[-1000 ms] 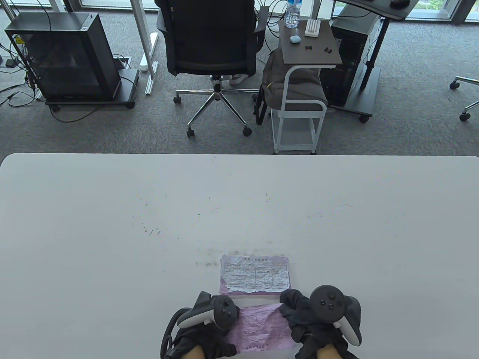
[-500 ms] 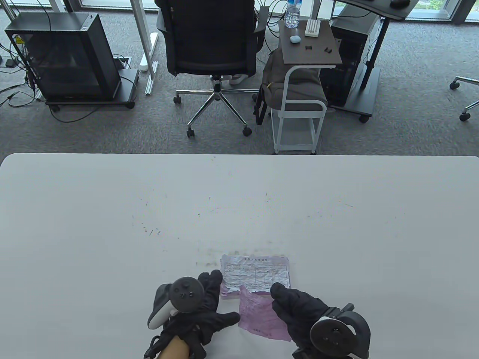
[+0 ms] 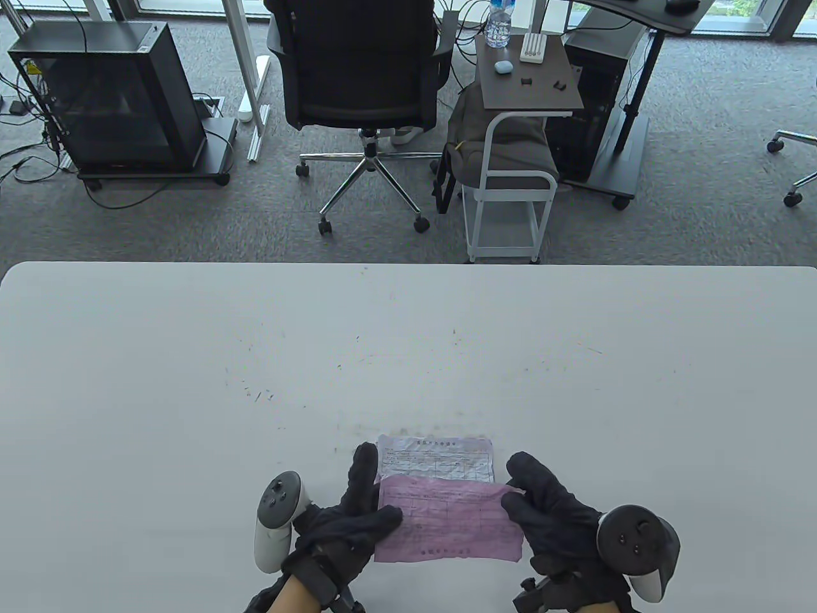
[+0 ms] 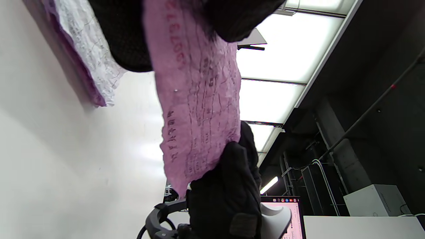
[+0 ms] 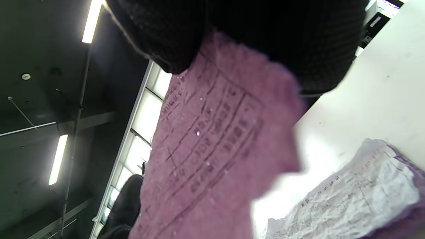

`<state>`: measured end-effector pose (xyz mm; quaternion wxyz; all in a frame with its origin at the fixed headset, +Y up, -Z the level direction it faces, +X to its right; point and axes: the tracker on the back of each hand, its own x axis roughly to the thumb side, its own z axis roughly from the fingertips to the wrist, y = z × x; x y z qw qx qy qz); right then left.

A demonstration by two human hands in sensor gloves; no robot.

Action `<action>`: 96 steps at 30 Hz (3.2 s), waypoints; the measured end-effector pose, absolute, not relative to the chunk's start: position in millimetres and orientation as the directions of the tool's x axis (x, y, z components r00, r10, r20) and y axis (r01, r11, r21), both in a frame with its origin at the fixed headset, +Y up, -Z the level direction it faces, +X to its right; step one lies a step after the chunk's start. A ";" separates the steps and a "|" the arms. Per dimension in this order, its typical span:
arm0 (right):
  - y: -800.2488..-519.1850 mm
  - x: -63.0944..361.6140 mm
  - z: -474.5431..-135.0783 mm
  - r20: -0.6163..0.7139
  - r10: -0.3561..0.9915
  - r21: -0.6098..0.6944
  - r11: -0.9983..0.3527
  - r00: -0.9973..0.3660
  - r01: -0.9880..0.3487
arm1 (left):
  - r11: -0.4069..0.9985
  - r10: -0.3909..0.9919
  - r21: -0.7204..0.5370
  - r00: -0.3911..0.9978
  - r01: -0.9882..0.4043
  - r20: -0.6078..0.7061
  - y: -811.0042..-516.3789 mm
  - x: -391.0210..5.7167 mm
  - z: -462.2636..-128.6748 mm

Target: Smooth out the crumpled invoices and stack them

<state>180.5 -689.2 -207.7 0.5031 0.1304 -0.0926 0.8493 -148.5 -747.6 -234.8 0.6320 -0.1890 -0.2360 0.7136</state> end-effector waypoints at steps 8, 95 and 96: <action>-701.8 180.7 -210.9 0.231 0.851 -0.056 -0.472 -0.471 -0.880 | 0.179 0.971 -0.430 0.089 -0.885 0.220 -731.2 -153.9 -232.1; -768.3 148.2 -290.2 -0.117 0.710 0.146 -0.680 -0.695 -0.719 | 0.289 0.914 -0.382 0.372 -0.878 -0.163 -788.6 -157.3 -288.5; -768.4 146.7 -290.3 -0.109 0.703 0.142 -0.689 -0.703 -0.710 | 0.282 0.915 -0.404 0.370 -0.870 -0.158 -788.2 -153.7 -288.8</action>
